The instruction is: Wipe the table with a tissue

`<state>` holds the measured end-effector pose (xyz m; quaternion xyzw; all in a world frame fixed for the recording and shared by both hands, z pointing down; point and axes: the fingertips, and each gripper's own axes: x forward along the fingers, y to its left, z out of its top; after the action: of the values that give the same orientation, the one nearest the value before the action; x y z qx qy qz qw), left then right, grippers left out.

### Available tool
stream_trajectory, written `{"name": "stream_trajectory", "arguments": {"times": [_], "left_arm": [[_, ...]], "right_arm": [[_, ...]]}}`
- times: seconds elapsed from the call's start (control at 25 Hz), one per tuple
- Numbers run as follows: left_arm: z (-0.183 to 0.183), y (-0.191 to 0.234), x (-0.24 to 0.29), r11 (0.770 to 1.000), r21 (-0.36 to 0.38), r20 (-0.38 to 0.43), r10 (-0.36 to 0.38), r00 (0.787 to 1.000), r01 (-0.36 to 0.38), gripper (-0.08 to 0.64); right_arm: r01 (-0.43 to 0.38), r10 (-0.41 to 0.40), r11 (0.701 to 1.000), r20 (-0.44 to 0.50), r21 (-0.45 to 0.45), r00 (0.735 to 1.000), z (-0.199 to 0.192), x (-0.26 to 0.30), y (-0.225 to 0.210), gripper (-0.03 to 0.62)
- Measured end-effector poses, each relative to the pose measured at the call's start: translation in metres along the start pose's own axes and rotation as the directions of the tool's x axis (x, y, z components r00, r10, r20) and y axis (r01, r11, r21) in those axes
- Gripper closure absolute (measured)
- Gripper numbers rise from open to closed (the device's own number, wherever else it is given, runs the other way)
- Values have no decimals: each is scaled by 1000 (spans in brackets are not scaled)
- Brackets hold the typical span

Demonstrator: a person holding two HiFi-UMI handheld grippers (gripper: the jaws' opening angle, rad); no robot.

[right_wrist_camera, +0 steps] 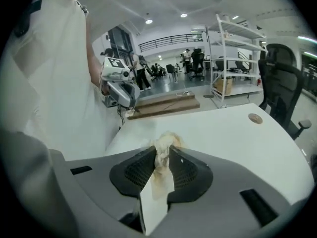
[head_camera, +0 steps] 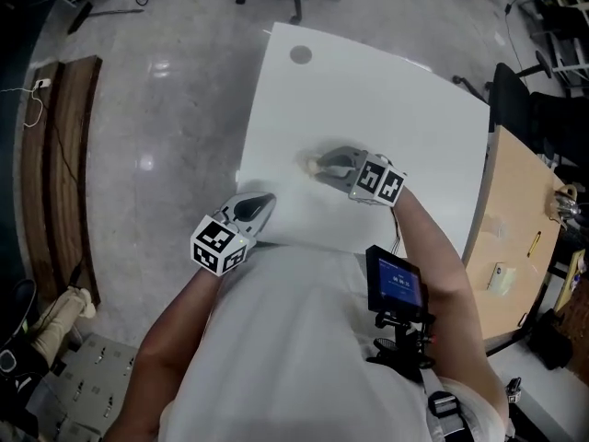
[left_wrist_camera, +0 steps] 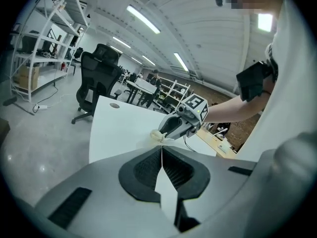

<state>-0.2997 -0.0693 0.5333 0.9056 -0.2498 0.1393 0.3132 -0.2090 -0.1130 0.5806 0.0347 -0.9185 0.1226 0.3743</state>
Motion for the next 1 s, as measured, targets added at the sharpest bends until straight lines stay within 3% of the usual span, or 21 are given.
{"name": "stream_trajectory", "arguments": {"times": [0.32,0.48,0.6,0.76,0.88,1.0], "left_arm": [[2,-28,29,989,86,-51,-117,992,121,552],[2,-47,45,980,133,-80,-139,987,148,552],[6,-70,50,975,158,-82,-143,986,154,552],[8,-94,61,978,165,-66,-118,991,127,552],[0,-108,71,984,148,-62,-87,994,95,552],[-9,-127,83,986,149,-56,-66,996,74,552]], "right_arm": [[147,-150,983,23,111,988,-38,-53,46,508],[242,-263,951,93,191,960,-50,-81,55,509],[312,-368,908,179,280,912,-59,-109,61,509],[372,-500,833,270,410,823,-79,-150,70,508],[395,-572,781,301,484,763,-101,-182,81,509],[418,-625,738,302,529,720,-131,-211,95,509]]}}
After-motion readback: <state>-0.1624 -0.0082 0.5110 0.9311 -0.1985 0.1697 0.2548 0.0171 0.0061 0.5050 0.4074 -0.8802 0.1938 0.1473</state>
